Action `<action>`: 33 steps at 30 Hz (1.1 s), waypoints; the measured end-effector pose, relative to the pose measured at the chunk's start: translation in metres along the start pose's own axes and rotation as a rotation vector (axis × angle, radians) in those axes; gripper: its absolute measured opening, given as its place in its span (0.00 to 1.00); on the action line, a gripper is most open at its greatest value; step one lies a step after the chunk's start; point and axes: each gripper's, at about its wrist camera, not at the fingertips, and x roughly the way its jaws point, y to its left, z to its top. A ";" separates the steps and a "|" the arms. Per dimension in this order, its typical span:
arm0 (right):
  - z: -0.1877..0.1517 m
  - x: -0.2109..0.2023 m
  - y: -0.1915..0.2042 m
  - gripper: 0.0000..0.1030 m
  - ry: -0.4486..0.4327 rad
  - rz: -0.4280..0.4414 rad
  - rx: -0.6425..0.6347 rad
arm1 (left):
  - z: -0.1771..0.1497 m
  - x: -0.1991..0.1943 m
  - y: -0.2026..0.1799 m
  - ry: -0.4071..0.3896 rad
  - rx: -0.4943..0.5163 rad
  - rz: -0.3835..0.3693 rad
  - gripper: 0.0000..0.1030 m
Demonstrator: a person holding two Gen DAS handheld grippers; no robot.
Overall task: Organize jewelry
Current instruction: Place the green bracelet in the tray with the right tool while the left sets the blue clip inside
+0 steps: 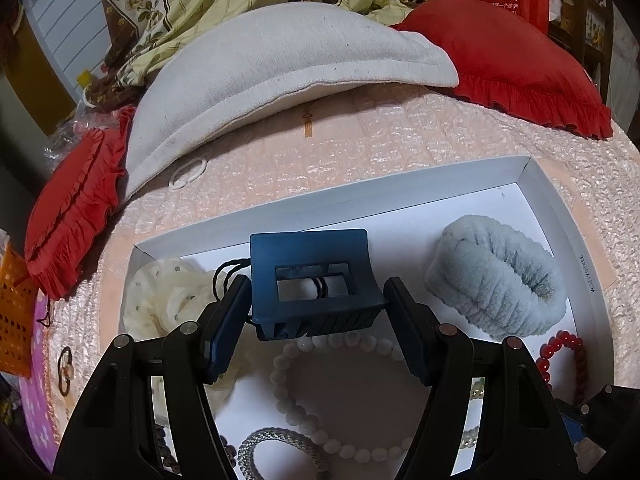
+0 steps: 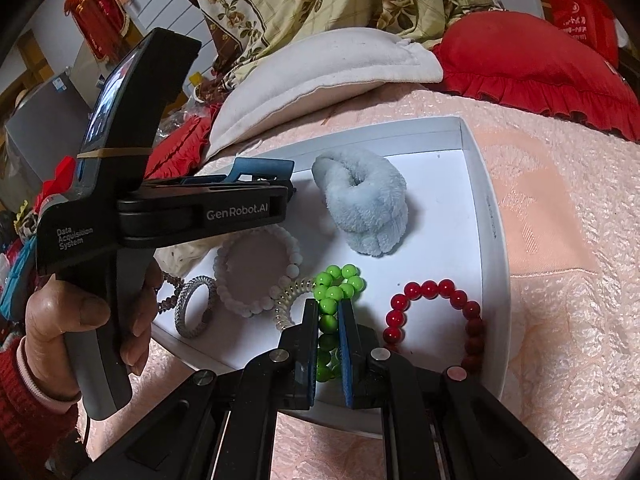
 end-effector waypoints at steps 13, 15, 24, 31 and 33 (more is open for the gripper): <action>-0.003 -0.001 0.002 0.09 -0.005 -0.007 -0.017 | -0.002 0.001 -0.004 -0.006 0.014 0.022 0.66; -0.003 0.000 0.003 0.09 -0.006 -0.010 -0.021 | -0.002 0.000 -0.005 -0.018 0.020 0.041 0.66; -0.002 0.001 0.002 0.09 -0.006 -0.010 -0.021 | -0.002 -0.006 -0.005 -0.033 0.033 0.067 0.66; -0.003 0.002 0.002 0.09 -0.012 -0.022 -0.023 | -0.002 -0.009 -0.002 -0.036 0.016 0.066 0.66; -0.002 0.002 0.001 0.13 -0.014 -0.024 -0.027 | -0.003 -0.013 0.000 -0.037 0.002 0.057 0.66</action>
